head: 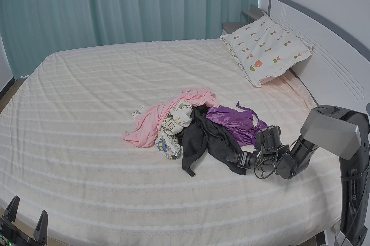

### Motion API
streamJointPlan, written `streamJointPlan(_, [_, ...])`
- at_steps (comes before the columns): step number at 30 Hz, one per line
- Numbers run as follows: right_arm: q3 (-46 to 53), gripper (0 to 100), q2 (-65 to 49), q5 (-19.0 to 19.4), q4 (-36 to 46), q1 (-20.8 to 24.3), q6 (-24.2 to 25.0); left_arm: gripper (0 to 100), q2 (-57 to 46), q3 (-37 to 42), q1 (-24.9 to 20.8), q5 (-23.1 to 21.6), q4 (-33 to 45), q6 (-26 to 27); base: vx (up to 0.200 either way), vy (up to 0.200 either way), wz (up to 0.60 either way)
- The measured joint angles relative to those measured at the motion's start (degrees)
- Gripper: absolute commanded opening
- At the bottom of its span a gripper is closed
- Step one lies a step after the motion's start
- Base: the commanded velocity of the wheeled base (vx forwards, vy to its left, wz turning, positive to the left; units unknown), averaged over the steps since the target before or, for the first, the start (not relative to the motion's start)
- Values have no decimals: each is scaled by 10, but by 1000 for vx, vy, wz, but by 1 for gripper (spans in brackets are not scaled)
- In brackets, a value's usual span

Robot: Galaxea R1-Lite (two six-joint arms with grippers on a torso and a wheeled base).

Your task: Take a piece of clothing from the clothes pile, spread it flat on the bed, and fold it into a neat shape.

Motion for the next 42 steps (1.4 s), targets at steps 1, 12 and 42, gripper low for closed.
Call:
streamJointPlan(1, [-4, 100, 4, 0, 2, 1, 0, 100, 0, 0, 0, 0, 0, 0, 0, 0, 0])
streamJointPlan(12, [-55, 0, 31, 10, 31, 5, -2, 100, 0, 0, 0, 0, 0, 1, 0, 0, 0])
streamJointPlan(42, [205, 0, -127, 102, -125, 22, 90, 100, 0, -18, 0, -3, -11, -24, 0, 0, 0])
